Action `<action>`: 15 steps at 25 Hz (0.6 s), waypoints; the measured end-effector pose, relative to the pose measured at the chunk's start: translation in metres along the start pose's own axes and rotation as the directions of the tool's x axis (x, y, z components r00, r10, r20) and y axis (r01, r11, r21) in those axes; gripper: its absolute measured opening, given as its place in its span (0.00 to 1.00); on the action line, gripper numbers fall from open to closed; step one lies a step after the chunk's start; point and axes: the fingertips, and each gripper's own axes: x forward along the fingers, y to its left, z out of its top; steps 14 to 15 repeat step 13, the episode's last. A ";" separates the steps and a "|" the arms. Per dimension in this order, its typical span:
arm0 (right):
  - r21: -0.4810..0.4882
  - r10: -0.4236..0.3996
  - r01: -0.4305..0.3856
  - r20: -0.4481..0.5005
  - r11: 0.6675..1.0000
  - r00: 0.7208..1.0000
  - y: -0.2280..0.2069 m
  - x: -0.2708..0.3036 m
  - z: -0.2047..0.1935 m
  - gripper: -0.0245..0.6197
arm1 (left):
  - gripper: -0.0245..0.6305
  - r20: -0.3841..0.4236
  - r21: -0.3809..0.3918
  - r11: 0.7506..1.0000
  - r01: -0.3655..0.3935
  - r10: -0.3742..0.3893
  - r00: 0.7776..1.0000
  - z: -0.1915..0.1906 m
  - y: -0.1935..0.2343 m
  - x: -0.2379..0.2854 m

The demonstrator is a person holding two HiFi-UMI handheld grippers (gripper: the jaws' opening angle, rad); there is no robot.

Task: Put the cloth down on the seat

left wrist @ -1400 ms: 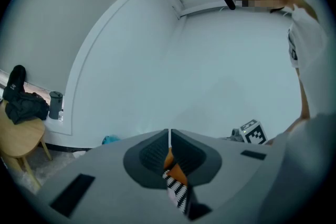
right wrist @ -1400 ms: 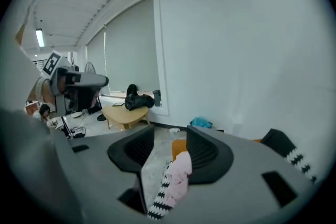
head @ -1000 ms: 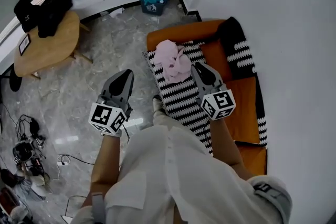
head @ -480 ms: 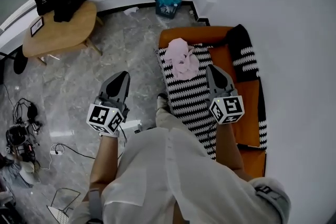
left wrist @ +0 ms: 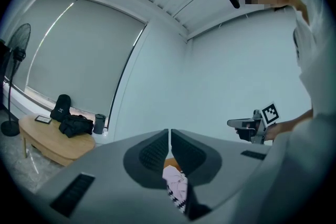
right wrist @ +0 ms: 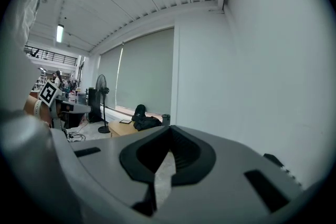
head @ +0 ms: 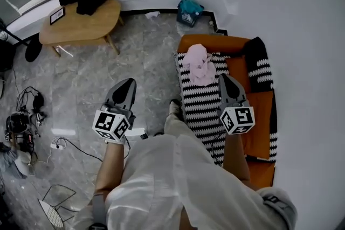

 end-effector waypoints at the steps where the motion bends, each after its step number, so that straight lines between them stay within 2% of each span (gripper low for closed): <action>1: 0.000 0.004 -0.004 0.001 1.000 1.000 0.003 -0.001 0.000 0.05 | 0.08 0.002 0.000 1.000 -0.006 0.006 1.000 0.001 0.001 -0.004; 15: 0.010 0.043 -0.043 -0.016 0.999 0.999 0.010 0.018 -0.007 0.05 | 0.08 -0.005 0.000 1.000 -0.024 0.024 1.000 -0.001 0.007 -0.004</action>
